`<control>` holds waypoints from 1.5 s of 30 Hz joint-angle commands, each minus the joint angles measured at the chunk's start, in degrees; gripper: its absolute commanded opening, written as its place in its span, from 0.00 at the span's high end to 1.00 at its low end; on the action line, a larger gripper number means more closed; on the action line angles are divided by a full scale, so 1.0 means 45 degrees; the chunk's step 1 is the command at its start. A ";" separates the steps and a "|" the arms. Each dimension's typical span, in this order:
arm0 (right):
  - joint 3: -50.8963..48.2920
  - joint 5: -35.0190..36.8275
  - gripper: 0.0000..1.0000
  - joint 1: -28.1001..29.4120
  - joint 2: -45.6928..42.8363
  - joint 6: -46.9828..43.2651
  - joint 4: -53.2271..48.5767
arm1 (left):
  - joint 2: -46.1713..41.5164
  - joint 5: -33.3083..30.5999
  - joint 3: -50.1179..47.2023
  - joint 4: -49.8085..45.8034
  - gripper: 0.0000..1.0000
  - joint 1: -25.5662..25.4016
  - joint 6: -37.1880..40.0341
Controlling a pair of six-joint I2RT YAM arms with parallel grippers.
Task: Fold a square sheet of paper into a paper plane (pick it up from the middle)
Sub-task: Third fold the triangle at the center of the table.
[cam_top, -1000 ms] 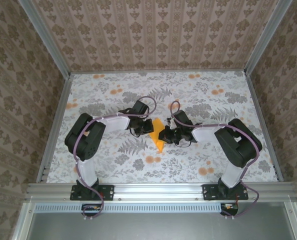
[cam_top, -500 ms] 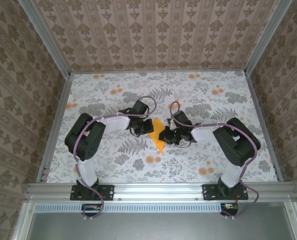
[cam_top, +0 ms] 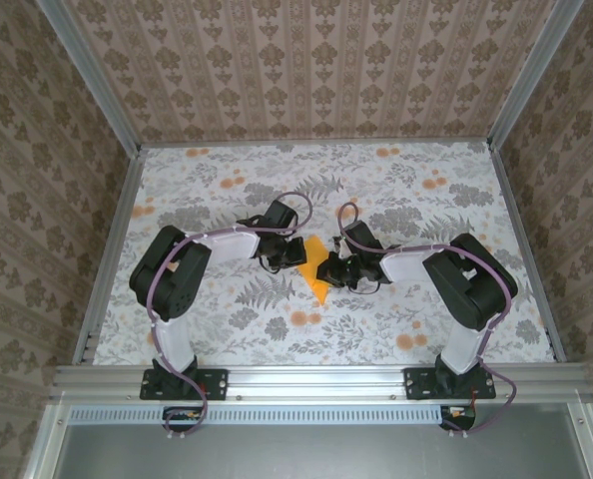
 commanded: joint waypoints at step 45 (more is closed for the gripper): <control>0.0451 -0.0725 0.90 0.0074 0.0607 -0.0690 0.0187 | 0.0720 0.0296 0.0259 -0.0657 0.90 -0.0037 0.0344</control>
